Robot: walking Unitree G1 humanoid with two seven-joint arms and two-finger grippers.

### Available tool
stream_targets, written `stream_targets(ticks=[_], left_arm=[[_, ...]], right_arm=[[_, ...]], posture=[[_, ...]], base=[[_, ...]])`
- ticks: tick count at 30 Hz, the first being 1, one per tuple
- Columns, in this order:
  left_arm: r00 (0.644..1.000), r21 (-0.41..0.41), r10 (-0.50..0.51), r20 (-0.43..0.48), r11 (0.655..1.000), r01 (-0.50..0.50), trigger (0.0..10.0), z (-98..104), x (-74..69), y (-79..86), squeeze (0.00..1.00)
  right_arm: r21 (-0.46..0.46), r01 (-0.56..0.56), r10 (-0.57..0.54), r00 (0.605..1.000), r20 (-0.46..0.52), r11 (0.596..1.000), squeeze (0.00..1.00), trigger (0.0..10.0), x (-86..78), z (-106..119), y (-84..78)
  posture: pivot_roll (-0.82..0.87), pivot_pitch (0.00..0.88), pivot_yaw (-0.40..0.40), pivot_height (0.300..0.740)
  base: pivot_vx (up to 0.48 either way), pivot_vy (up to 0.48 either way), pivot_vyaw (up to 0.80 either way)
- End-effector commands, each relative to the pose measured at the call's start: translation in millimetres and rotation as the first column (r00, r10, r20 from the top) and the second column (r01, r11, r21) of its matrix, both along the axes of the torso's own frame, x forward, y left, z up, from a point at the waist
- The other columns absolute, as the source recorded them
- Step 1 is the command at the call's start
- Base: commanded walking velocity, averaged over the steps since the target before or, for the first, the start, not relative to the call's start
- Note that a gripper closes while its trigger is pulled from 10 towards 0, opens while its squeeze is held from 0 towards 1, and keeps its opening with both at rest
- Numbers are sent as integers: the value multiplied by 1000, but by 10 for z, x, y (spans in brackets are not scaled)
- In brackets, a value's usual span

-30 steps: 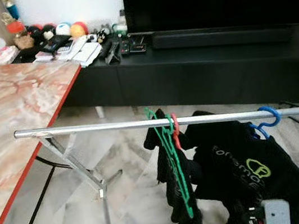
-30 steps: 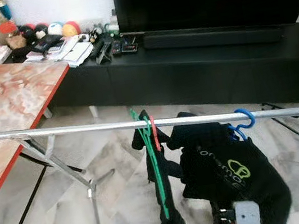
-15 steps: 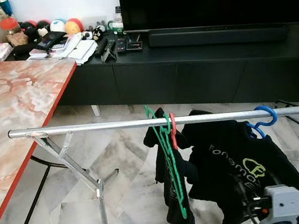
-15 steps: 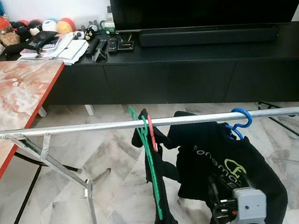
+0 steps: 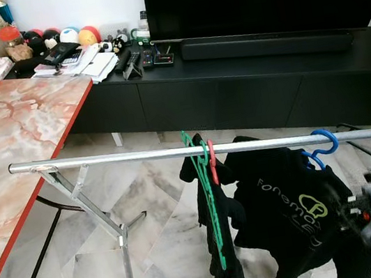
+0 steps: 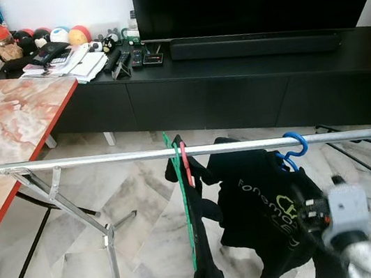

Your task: Hang hanger

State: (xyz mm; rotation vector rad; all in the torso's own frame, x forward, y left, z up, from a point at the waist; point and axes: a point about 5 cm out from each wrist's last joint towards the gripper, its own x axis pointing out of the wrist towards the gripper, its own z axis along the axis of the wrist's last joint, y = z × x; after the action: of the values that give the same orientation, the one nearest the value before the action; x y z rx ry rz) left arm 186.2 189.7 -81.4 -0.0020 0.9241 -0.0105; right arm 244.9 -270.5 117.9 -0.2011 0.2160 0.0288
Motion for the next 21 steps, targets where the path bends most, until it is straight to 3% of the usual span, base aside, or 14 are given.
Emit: stream_targets(ticks=[1, 3, 6, 10, 14, 18, 21], left_arm=[[999, 2, -21, -47, 1000, 21, 10000, -51, -97, -2, 0], [999, -1, -19, -46, 1000, 19, 10000, -51, -98, 0, 0], [999, -1, -19, -47, 1000, 19, 10000, -51, -100, 4, 0], [999, -2, -16, -48, 1000, 16, 10000, -51, -104, 13, 0], [999, -6, -14, -49, 1000, 14, 10000, -52, -105, 12, 0], [999, -10, -8, -47, 1000, 8, 10000, -49, -100, 15, 0], [999, -12, -8, -47, 1000, 8, 10000, -48, -96, 13, 0]], right_arm=[[52, -33, 38, 996, -87, 998, 0, 10000, -36, -83, -10], [64, -80, 89, 985, -146, 995, 0, 10000, 3, -4, -110], [67, -126, 135, 977, -167, 990, 0, 10000, 15, 59, -124], [134, -172, 191, 971, -145, 976, 0, 10000, 67, 321, -260], [20, -228, 226, 943, -243, 973, 0, 10000, -2, 347, -401], [54, -199, 206, 943, -262, 978, 0, 10000, -2, 379, -506], [11, -177, 172, 938, -300, 984, 0, 10000, 8, 338, -601]], posture=[[-152, 103, -5, 740], [-141, 113, -7, 740], [-142, 120, -6, 740], [-136, 135, -6, 740], [-136, 146, -10, 740], [-137, 155, -13, 740], [-134, 163, -15, 740]], base=[[0, 0, 0], [0, 0, 0], [0, 0, 0], [0, 0, 0], [0, 0, 0], [0, 0, 0], [0, 0, 0]])
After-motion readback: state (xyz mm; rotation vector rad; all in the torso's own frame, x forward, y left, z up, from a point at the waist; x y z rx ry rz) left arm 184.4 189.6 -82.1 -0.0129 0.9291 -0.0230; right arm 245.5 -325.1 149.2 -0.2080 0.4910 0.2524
